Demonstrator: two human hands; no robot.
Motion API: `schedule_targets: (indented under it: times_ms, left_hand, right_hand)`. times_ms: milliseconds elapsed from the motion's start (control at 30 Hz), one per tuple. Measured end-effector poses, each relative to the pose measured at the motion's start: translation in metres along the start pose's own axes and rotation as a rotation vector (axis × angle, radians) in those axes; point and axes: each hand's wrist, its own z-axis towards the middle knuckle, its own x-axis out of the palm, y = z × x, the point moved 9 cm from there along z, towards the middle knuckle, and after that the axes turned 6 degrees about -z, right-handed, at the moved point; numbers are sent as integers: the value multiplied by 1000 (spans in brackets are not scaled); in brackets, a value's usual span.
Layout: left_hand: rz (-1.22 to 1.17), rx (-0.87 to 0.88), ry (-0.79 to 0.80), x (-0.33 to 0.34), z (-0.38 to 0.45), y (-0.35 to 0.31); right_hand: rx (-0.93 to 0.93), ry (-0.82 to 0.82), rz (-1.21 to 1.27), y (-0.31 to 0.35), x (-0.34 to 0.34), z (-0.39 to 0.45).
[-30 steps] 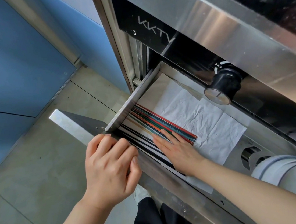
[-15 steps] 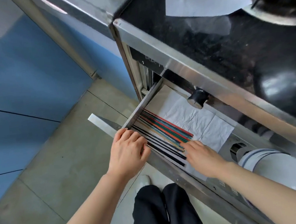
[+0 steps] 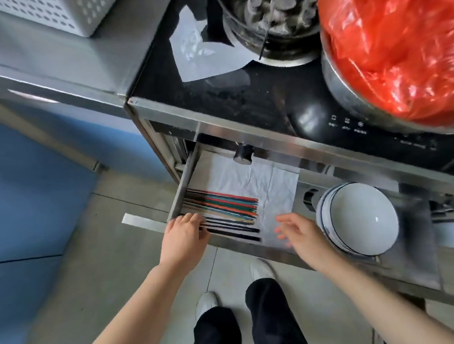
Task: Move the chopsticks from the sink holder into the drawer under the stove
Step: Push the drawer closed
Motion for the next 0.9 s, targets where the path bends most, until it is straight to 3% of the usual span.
schedule_targets:
  times_ms: [167, 367, 600, 767, 900]
  left_hand:
    - [-487, -104, -57, -19, -24, -2]
    - [-923, -430, -12, 4, -53, 8]
    - [-1131, -771, 152, 49, -66, 22]
    - [-1205, -808, 168, 65, -55, 13]
    - [-1228, -802, 146, 72, -50, 14]
  right_hand:
    - [261, -95, 466, -23, 11, -46]
    - [549, -80, 903, -63, 34, -87]
    - [807, -69, 1296, -103, 47, -94]
    - [801, -204, 1343, -119, 28, -75]
    - [829, -181, 1299, -125, 26, -65]
